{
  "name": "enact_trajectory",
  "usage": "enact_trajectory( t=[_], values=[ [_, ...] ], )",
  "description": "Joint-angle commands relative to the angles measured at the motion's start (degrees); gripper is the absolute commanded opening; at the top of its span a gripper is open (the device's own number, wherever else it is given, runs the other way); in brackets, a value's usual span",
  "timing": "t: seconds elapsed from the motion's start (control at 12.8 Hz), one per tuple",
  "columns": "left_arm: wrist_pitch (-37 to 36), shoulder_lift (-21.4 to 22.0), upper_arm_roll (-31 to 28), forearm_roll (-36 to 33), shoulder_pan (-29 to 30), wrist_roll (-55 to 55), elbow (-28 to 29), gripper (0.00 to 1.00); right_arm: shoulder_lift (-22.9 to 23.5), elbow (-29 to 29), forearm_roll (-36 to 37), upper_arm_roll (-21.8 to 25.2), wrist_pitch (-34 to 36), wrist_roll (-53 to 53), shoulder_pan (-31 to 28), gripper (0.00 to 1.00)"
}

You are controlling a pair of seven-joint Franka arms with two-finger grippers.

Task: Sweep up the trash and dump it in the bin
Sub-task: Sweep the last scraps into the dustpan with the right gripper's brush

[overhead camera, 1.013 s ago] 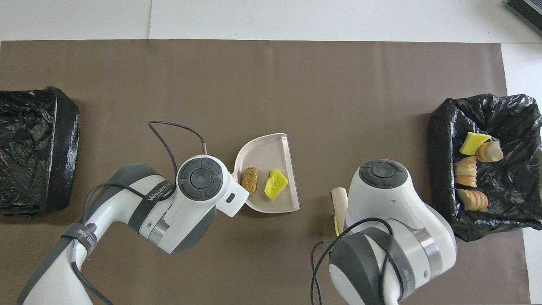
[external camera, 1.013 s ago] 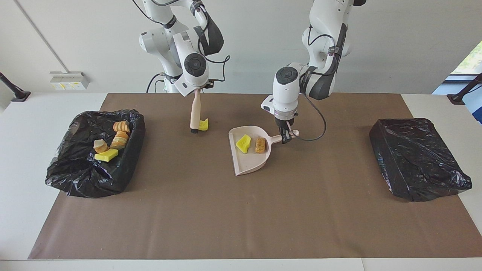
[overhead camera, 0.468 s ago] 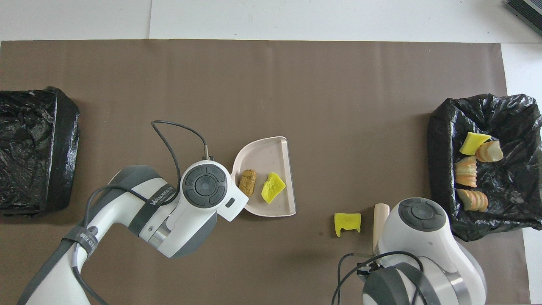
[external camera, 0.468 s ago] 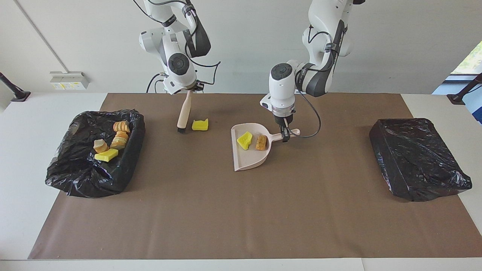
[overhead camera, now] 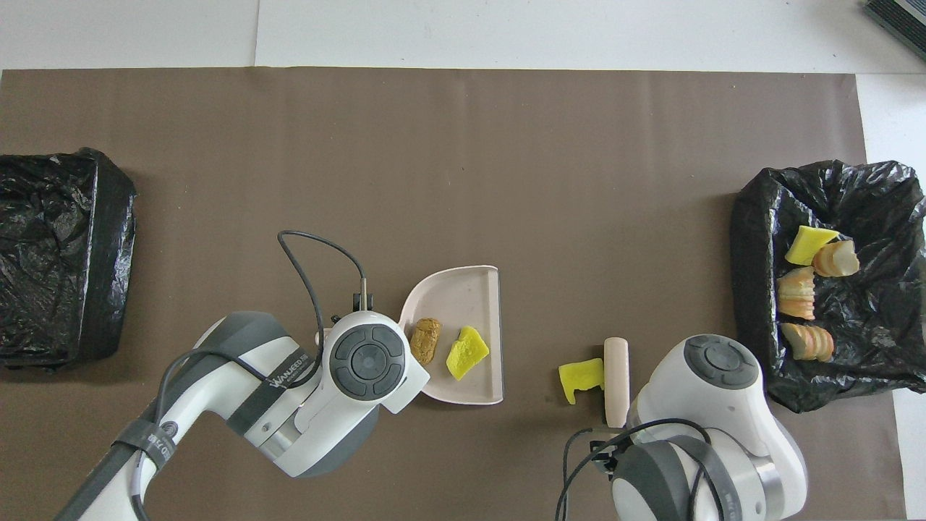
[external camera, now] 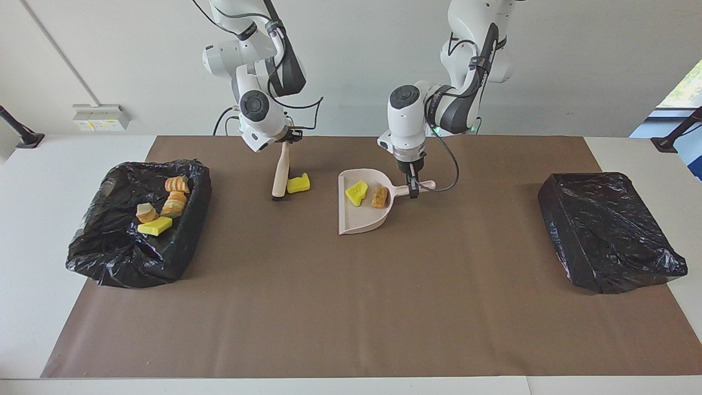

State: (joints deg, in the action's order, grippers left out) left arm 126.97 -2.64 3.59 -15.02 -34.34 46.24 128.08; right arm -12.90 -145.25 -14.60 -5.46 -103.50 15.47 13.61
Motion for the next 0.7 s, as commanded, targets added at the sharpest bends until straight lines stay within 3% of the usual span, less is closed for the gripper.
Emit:
enact_trajectory(
  t=[0.0, 0.39, 0.62],
  values=[
    [-0.67, 2.72, -0.69, -1.41, -1.08, -0.01, 3.4, 0.0, 4.71, 3.55, -1.31, -0.52, -1.18, -3.51, -0.7, 0.0],
    [0.47, 2.64, -0.69, -1.41, -0.73, -0.28, 3.49, 0.0, 7.18, 6.99, -8.85, -0.61, -3.64, -5.01, 5.8, 0.0],
    [0.82, 2.64, -0.69, -1.33, -0.38, -0.36, 3.76, 0.0, 8.34, 13.84, -7.21, -0.08, 3.18, -2.73, 6.52, 0.0]
  ],
)
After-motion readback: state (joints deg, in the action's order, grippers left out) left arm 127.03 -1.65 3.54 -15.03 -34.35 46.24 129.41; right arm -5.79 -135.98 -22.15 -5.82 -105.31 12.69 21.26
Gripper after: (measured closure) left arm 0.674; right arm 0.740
